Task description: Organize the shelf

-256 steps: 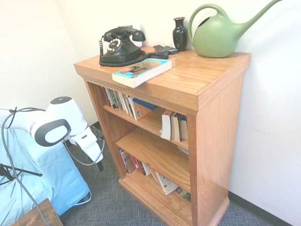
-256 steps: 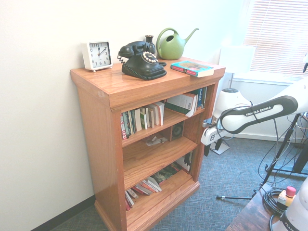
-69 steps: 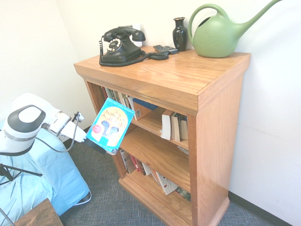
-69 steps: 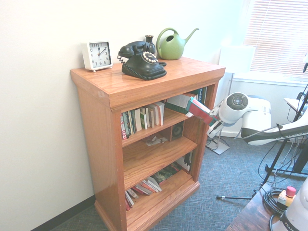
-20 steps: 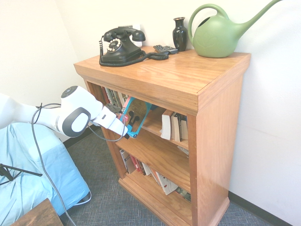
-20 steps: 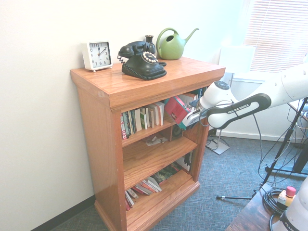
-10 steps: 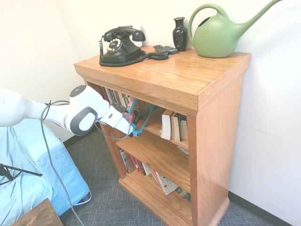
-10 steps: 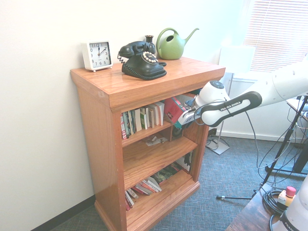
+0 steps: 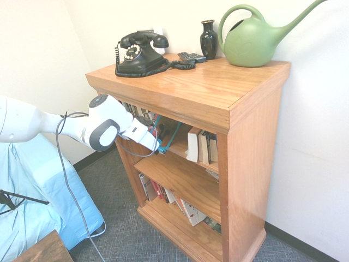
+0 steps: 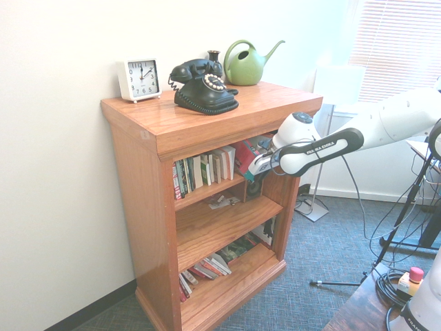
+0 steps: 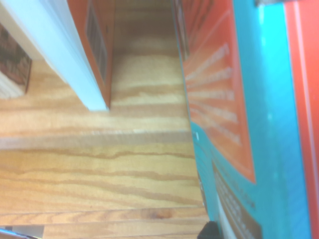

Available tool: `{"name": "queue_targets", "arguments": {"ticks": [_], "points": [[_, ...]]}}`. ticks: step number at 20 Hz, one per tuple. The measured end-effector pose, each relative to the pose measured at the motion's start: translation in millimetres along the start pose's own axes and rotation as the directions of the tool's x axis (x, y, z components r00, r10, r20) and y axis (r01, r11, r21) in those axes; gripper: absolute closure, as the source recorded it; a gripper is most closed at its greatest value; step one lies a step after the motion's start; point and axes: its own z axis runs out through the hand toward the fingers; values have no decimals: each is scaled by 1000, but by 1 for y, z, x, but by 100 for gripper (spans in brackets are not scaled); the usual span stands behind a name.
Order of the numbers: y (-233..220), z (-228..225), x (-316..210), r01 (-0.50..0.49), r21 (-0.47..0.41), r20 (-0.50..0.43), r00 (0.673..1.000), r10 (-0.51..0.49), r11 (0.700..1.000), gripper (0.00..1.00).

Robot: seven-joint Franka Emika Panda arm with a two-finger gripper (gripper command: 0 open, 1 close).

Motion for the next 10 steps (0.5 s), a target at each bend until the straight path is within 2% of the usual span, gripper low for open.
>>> {"name": "queue_targets", "arguments": {"ticks": [10], "points": [[-22,-12,9,35,23,-34,999,-34,999,0]]}}
